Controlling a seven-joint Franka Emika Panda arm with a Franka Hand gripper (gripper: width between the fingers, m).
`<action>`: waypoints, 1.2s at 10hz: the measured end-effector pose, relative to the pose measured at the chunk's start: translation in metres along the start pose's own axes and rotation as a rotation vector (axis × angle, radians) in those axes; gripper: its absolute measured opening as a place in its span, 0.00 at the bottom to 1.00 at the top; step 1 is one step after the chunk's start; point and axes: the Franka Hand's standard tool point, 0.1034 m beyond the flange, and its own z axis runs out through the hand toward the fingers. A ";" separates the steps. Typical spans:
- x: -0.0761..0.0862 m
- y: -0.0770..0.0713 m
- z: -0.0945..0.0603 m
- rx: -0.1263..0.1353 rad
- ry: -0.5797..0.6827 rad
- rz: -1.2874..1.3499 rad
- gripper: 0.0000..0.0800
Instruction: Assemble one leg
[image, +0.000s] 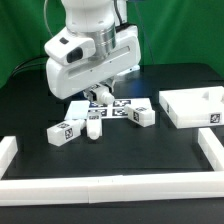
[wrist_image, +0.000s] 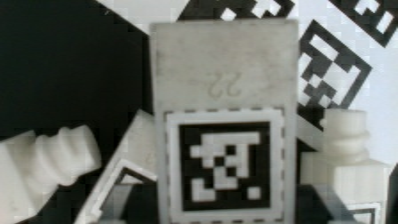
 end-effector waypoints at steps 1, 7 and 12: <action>0.000 0.000 0.000 0.000 0.000 0.000 0.36; -0.071 0.099 0.041 0.031 0.014 -0.168 0.36; -0.086 0.108 0.053 0.047 0.020 -0.178 0.36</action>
Offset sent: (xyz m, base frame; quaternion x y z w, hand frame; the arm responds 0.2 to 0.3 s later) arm -0.0264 -0.0747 -0.0107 -0.0137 0.0096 -0.0774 0.9969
